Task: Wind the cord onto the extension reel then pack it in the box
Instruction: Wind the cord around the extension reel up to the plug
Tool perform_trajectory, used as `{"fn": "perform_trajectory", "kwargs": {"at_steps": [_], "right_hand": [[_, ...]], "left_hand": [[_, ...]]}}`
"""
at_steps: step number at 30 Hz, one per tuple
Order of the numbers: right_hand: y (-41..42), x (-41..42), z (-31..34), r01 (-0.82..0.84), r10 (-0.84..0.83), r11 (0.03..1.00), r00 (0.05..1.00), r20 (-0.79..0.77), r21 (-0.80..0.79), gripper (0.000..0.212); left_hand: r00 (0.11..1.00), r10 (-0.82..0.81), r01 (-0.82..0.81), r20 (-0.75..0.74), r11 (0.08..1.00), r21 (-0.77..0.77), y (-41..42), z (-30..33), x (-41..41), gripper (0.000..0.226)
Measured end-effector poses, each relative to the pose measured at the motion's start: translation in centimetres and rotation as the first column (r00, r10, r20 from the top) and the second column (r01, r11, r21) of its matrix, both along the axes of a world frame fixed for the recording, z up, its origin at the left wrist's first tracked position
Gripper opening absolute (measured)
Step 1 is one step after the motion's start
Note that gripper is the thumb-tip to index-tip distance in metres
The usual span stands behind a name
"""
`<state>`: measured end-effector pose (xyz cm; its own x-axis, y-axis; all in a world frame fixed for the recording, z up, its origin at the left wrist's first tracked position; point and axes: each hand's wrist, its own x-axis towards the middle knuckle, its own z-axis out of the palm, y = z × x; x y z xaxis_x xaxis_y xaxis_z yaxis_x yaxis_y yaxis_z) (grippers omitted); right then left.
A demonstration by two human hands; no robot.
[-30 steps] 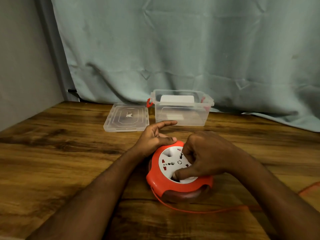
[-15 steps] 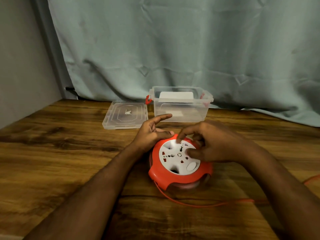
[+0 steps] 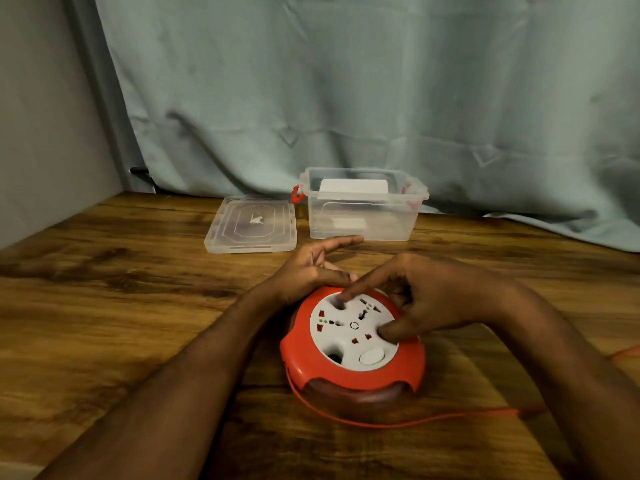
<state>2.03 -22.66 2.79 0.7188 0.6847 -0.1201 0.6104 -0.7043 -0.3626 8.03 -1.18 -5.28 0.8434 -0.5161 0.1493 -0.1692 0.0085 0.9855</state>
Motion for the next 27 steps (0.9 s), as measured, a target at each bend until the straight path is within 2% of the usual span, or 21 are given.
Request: {"fn": "perform_trajectory", "kwargs": {"at_steps": [4,11,17,27], "right_hand": [[0.49,-0.38,-0.12,0.028,-0.029,0.999,0.999,0.035,0.017,0.057],[0.85,-0.72,0.08,0.06,-0.047,0.996,0.982,0.18,-0.066,0.053],[0.79,-0.41,-0.27,0.139,-0.097,0.983,0.945,0.313,-0.116,0.06],[1.0,-0.27,-0.46,0.201,-0.127,0.965,0.92,0.372,-0.167,0.06]], "left_hand": [[1.0,0.018,-0.019,-0.01,1.0,-0.01,0.12,0.07,0.1,0.082],[0.998,0.07,-0.07,0.003,0.996,-0.054,0.12,0.29,-0.17,0.073],[0.976,0.216,-0.213,0.031,0.973,-0.086,0.07,0.39,-0.37,0.082],[0.95,0.31,-0.306,0.031,0.948,-0.094,-0.3,0.34,-0.39,0.085]]}}
